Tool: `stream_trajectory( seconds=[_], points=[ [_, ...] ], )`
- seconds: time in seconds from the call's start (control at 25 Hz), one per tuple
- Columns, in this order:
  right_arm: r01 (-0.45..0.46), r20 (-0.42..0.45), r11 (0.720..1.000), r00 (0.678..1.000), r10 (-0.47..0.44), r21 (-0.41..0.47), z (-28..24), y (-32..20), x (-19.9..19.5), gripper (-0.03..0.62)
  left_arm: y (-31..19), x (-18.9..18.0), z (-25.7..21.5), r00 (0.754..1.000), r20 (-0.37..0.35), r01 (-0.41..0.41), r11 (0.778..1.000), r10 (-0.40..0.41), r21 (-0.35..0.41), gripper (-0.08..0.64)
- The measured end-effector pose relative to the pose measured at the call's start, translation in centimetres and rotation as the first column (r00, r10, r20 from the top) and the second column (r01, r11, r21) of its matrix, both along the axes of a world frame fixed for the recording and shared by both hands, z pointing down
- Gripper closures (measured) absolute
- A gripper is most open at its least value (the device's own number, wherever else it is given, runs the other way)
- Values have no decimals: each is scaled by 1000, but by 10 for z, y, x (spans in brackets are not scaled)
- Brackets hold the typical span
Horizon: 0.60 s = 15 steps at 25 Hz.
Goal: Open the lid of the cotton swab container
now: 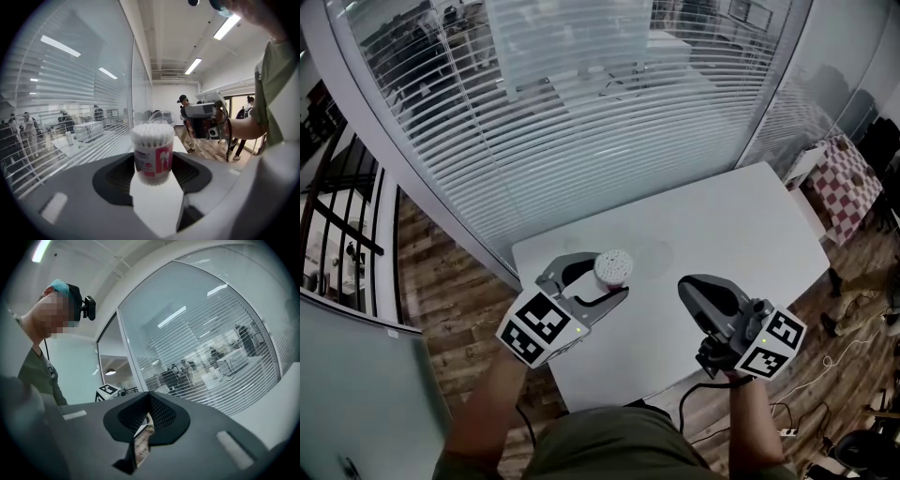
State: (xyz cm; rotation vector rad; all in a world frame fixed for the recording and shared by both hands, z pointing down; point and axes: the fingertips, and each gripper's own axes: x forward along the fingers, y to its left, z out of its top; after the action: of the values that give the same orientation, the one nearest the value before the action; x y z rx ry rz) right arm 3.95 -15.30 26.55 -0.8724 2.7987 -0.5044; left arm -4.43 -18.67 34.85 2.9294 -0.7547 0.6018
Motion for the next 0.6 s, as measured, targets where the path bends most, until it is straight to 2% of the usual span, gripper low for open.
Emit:
stream_trajectory(
  seconds=[0.6],
  points=[
    [14, -8, 1000, 1000, -14, -5, 2, 4, 1, 582, 4, 3, -6, 1000, 2, 3, 1000, -3, 27, 307]
  ],
)
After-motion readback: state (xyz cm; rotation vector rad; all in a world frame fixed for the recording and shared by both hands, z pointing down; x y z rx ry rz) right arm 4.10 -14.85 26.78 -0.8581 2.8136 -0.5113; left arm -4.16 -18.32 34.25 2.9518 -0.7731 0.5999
